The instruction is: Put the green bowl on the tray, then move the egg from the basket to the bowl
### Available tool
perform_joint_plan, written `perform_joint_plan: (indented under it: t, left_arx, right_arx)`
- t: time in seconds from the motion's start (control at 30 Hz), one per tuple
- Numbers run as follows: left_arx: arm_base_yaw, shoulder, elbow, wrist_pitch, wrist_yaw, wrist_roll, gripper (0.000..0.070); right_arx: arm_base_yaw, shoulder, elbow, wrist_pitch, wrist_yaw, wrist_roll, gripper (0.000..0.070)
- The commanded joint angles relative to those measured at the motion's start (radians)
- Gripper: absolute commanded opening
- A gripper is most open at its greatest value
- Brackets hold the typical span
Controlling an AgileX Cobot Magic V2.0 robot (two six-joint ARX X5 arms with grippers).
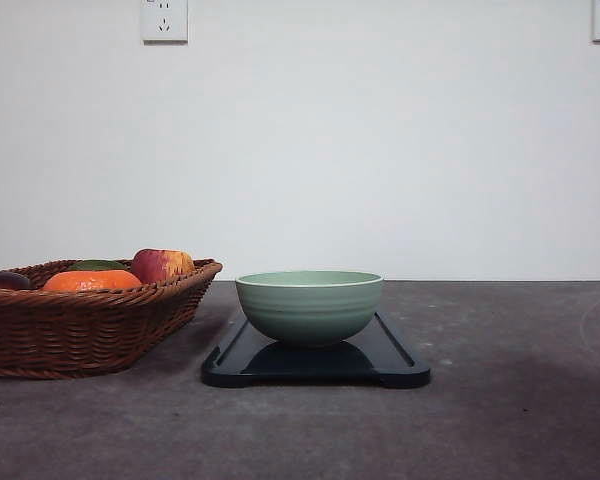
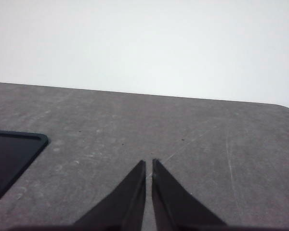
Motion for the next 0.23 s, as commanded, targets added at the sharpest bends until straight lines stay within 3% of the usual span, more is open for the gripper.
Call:
perform_joint_plan:
  t: [0.0,0.2]
  left_arx:
    - [0.002,0.0,-0.019,0.005,-0.001,0.009,0.0]
    - [0.002,0.0,-0.019,0.005,-0.001,0.009,0.0]
  right_arx:
    - [0.002,0.0,-0.004,0.012,0.0,0.013,0.0016]
    - [0.002,0.0,-0.004,0.012,0.001,0.013,0.0016]
